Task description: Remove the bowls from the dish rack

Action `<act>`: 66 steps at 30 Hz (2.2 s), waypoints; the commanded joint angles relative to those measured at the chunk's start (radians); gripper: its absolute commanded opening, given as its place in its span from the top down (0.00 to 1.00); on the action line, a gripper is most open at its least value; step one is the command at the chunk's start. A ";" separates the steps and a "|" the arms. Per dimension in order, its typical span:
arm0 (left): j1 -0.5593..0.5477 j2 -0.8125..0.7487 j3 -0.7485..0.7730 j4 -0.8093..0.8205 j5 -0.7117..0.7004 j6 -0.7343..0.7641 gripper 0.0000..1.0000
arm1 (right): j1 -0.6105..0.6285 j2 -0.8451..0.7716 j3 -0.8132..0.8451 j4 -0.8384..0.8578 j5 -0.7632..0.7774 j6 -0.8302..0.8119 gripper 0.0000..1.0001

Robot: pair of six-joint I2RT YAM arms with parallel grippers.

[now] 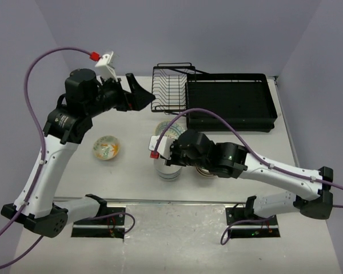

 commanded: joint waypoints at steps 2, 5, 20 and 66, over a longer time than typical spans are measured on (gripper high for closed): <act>-0.008 -0.056 -0.152 0.037 0.222 -0.052 0.00 | 0.089 0.040 0.085 -0.034 0.236 -0.086 1.00; -0.033 -0.080 -0.225 0.039 0.227 -0.051 0.00 | 0.129 0.066 0.122 -0.078 0.284 -0.089 1.00; -0.073 -0.142 -0.394 -0.017 0.020 0.010 0.32 | 0.156 0.243 0.347 -0.218 0.354 -0.099 1.00; 0.436 -0.387 -0.829 0.206 -0.381 -0.146 1.00 | 0.160 -0.347 -0.081 0.116 0.434 0.438 0.01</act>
